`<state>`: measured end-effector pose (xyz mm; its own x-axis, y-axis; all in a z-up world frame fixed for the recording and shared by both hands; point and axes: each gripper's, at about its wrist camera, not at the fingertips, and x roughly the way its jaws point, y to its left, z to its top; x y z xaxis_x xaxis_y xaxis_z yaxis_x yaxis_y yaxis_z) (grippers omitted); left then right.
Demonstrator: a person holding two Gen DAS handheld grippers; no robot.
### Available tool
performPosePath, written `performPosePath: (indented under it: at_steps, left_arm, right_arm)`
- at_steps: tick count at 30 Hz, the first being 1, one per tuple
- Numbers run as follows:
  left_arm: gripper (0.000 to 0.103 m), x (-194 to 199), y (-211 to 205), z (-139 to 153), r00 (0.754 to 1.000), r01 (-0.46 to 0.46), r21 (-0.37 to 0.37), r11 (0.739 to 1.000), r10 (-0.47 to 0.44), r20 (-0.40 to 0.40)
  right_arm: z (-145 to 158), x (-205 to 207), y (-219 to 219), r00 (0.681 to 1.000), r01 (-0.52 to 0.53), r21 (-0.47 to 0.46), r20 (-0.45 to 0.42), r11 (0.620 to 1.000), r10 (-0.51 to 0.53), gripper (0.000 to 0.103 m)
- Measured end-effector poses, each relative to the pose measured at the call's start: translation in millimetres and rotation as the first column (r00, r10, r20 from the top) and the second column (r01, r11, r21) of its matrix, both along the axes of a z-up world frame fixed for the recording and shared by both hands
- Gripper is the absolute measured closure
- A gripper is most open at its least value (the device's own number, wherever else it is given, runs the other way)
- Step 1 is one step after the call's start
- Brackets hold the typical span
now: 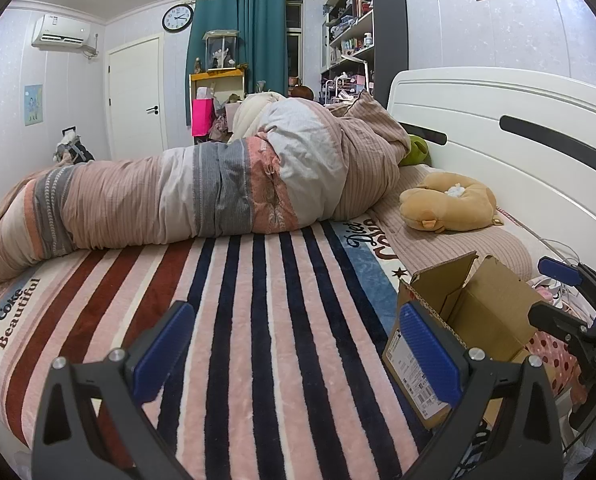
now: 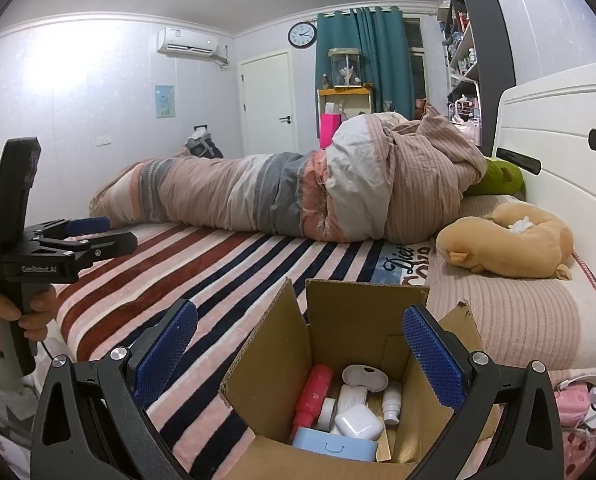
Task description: Organize rigid objects
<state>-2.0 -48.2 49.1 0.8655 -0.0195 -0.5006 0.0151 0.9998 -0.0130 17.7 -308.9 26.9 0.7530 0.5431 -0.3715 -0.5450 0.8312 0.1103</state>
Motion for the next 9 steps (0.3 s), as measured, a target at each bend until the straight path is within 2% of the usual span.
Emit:
performPosePath:
  at_steps: [9]
  left_arm:
    - [0.001, -1.7, 4.7, -0.6, 1.0, 0.001, 0.0, 1.0, -0.001, -0.001]
  right_arm:
    - [-0.5, -0.6, -0.1, 1.0, 0.0, 0.0, -0.001, 1.0, 0.0, 0.0]
